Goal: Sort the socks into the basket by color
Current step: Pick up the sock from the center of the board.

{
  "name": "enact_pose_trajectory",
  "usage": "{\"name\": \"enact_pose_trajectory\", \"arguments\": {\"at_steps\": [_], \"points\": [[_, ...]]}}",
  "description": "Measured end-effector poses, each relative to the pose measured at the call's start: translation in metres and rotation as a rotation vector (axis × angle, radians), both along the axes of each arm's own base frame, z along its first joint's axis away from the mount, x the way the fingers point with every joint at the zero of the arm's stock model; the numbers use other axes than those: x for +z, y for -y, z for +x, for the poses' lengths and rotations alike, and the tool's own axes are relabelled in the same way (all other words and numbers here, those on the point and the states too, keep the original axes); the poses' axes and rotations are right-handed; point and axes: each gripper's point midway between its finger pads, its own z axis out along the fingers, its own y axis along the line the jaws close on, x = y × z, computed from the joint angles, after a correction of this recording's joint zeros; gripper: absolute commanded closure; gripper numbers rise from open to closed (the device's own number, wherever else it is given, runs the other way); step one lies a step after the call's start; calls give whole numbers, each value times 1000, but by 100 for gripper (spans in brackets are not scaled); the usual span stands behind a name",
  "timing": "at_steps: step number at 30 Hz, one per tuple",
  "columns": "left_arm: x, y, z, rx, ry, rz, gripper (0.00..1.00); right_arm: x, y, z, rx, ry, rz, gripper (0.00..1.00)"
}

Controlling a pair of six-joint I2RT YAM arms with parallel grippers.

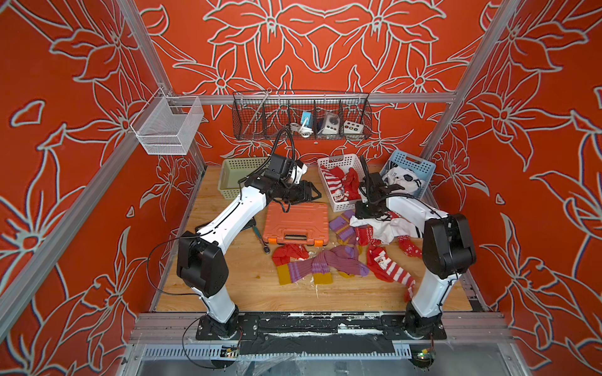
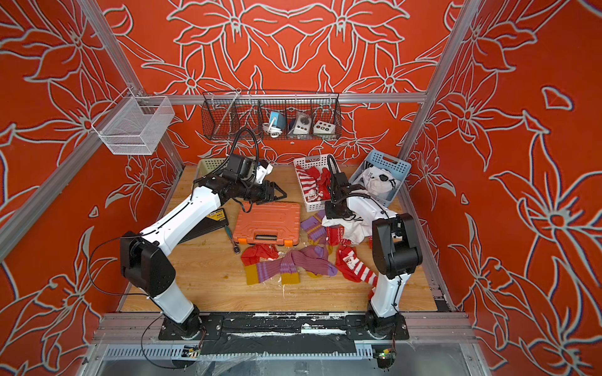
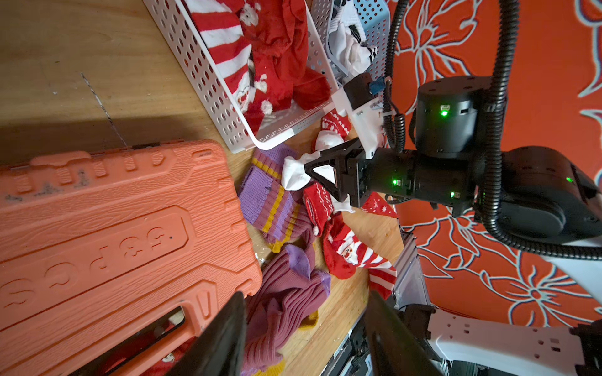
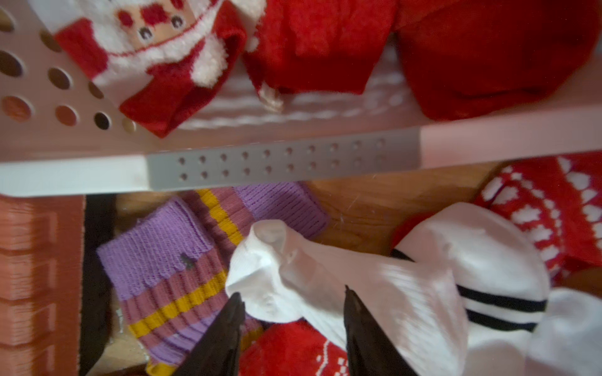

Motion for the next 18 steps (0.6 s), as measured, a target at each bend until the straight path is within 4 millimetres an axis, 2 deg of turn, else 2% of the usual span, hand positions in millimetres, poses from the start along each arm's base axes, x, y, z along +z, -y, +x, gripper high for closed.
{"name": "enact_pose_trajectory", "arguments": {"at_steps": [3, 8, 11, 16, 17, 18], "points": [[1, 0, 1, 0, 4, -2, 42, -3, 4, -1, -10, -4, -19, 77], [1, 0, 1, 0, 5, -2, 42, -4, 6, -3, -12, -8, -31, 79], [-1, 0, 1, 0, 3, -2, 42, -4, 6, -3, -16, -10, -30, 100], [-4, 0, 0, 1, 1, -1, 42, -5, 7, -5, -18, -19, -31, 100], [-5, 0, 0, 1, 1, -1, 42, -5, 7, -5, -19, -21, -32, 89], [-5, 0, 0, 1, 0, 0, 42, -5, 7, -6, -19, -25, -34, 73]]}}
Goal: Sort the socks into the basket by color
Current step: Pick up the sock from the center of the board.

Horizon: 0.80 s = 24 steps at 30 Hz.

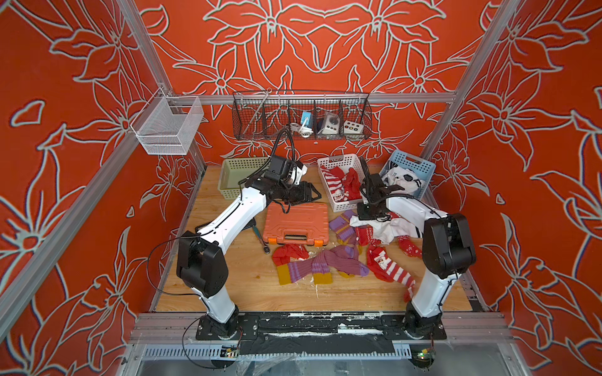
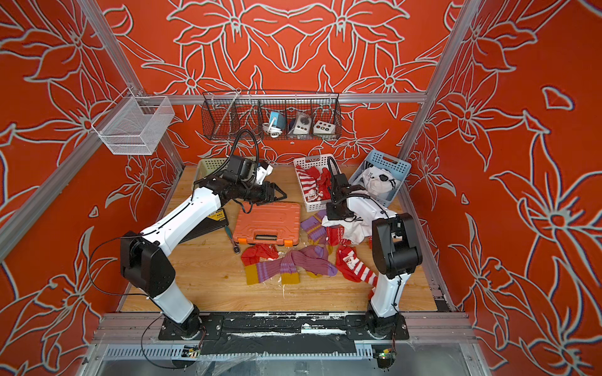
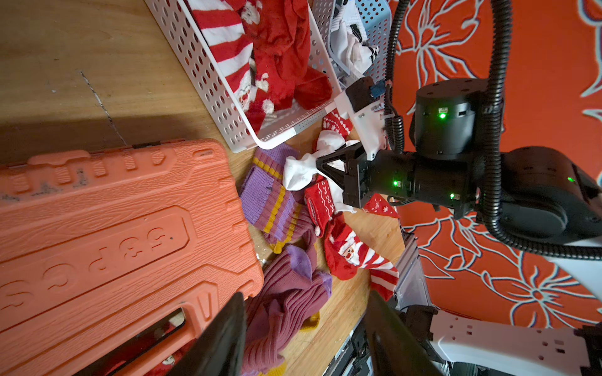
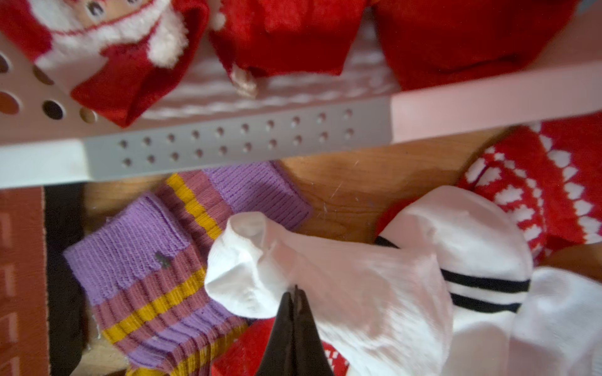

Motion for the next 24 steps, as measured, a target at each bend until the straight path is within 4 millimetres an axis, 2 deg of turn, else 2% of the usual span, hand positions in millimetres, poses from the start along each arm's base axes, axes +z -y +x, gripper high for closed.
{"name": "enact_pose_trajectory", "arguments": {"at_steps": [1, 2, 6, 8, 12, 14, 16, 19, 21, 22, 24], "points": [[-1, 0, 0, 0, -1, 1, 42, 0, 0, -1, -1, -3, -2, 63], [-1, 0, -1, 1, -2, 1, 42, 0, 1, -1, 0, -4, -5, 57], [-1, -1, -1, 4, -1, 0, 42, -1, 4, -2, -5, -7, -19, 38], [-1, -1, -1, 4, 0, 0, 42, -1, 5, -2, -9, -8, -27, 34], [0, -1, -2, 4, 1, -1, 42, -6, 7, -2, -15, -19, -40, 33], [0, -1, -2, 4, 1, -1, 42, -14, 8, -3, -17, -36, -49, 37], [0, -1, -3, 4, 0, -1, 42, -22, 9, -4, -20, -55, -60, 47], [-1, -2, -3, 4, -1, 0, 42, -28, 11, -6, -24, -71, -69, 71], [-1, -2, -3, 5, 0, 1, 42, -28, 11, -6, -23, -71, -69, 97], [-1, -2, -3, 6, 1, 2, 42, -28, 11, -6, -23, -71, -70, 100], [-1, -2, -4, 6, 1, 2, 42, -28, 11, -7, -24, -76, -71, 100]]}}
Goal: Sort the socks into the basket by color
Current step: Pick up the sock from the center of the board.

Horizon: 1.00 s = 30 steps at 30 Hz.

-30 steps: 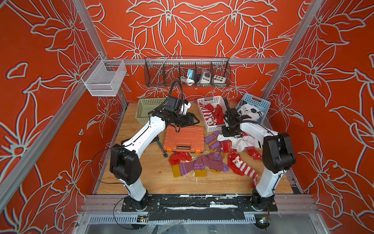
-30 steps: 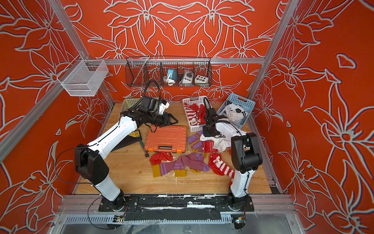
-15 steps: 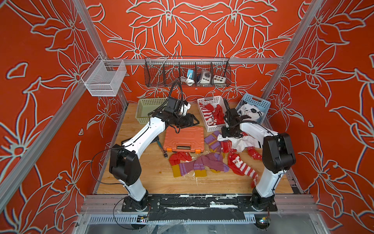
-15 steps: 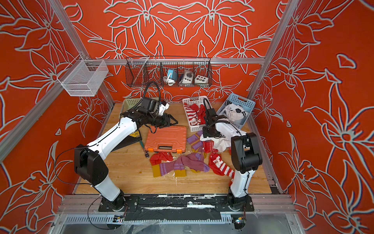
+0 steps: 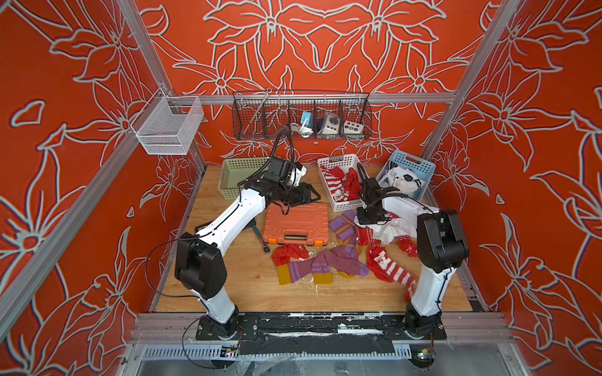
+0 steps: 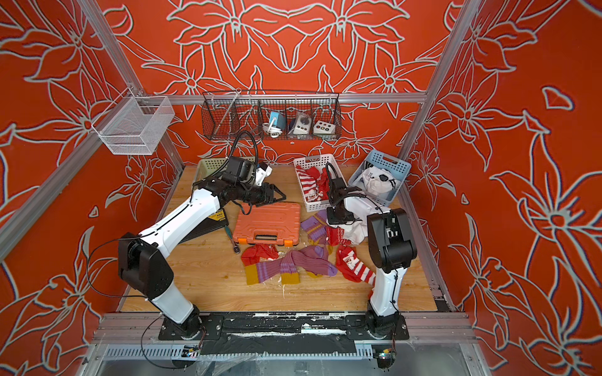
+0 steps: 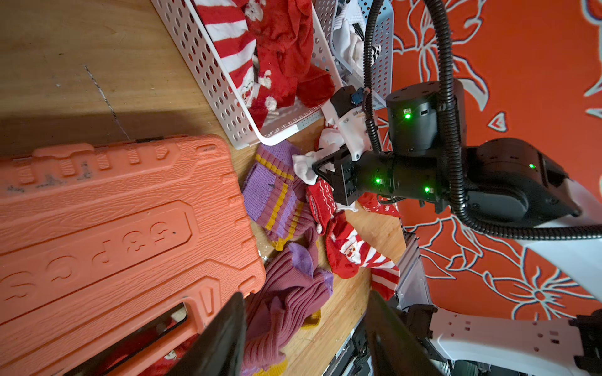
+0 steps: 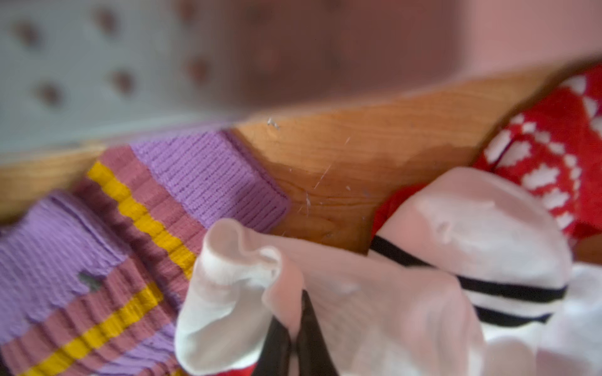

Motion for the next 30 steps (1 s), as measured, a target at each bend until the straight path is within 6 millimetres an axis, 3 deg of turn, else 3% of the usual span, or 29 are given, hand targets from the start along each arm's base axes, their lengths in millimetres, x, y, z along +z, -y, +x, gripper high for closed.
{"name": "enact_pose_trajectory", "arguments": {"at_steps": [7, 17, 22, 25, 30], "points": [[1, -2, -3, 1, 4, 2, 42, 13, 1, -3, 6, -2, 0, 100], [10, -6, -6, -4, 36, 10, 42, 109, -10, 13, 17, 183, 87, 100], [9, -8, -9, -10, 37, 23, 42, 146, -11, 29, 9, 270, 108, 100], [7, -9, -10, -14, 37, 33, 42, 166, 0, 43, -25, 327, 108, 100], [5, -10, -11, -25, 38, 45, 42, 197, 42, 84, -137, 456, 78, 100]]}}
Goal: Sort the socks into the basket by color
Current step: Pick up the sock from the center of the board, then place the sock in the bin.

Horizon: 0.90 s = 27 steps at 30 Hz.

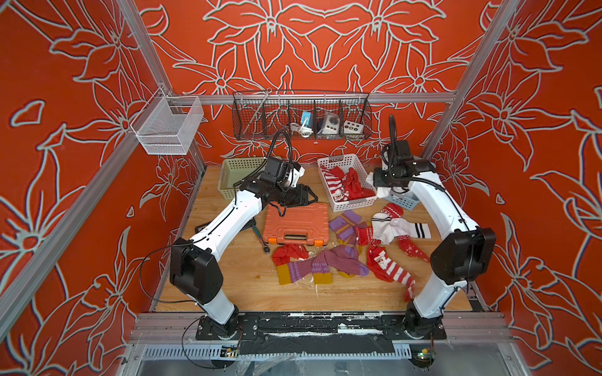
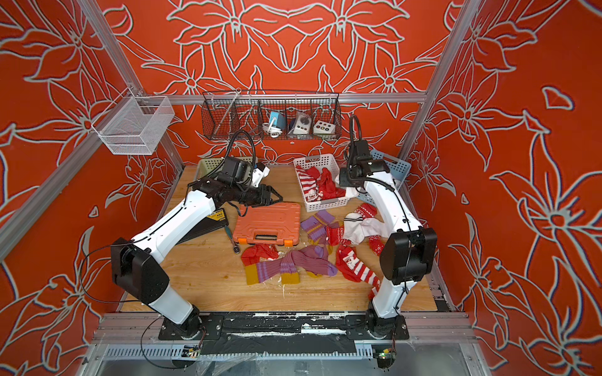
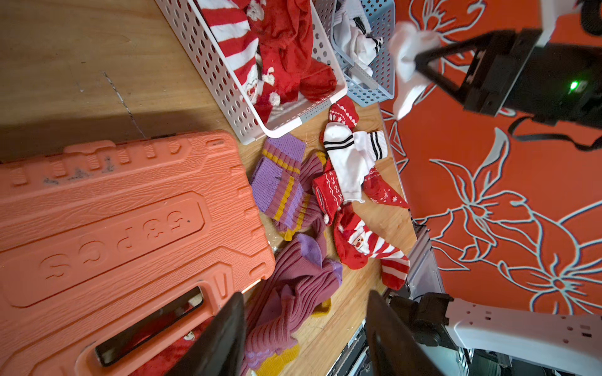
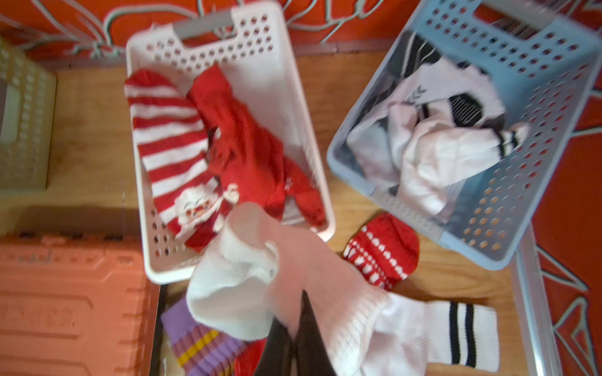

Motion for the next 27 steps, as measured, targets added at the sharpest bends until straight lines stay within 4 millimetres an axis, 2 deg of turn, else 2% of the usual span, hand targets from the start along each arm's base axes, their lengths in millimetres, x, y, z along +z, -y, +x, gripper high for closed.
{"name": "enact_pose_trajectory", "arguments": {"at_steps": [2, 5, 13, 19, 23, 24, 25, 27], "points": [[0, -1, -1, -3, 1, 6, 42, 5, 18, 19, -51, 45, -13, 100], [0, -1, -1, -6, 4, 12, 42, 0, 47, 45, -127, 78, -34, 100], [0, -2, -4, -21, 8, 27, 42, -54, 106, 95, -263, 51, -96, 100], [6, -2, -4, -31, 22, 31, 42, -96, 134, 115, -305, -17, -103, 100], [12, -1, 0, -37, 40, 29, 42, -128, 141, 112, -311, -99, -95, 100], [11, 0, 1, -39, 42, 30, 42, -133, 141, 110, -310, -117, -89, 98], [11, 0, 2, -40, 40, 31, 42, -137, 142, 107, -310, -134, -85, 92], [7, 1, 4, -42, 33, 36, 42, -141, 142, 103, -312, -154, -74, 72]]}}
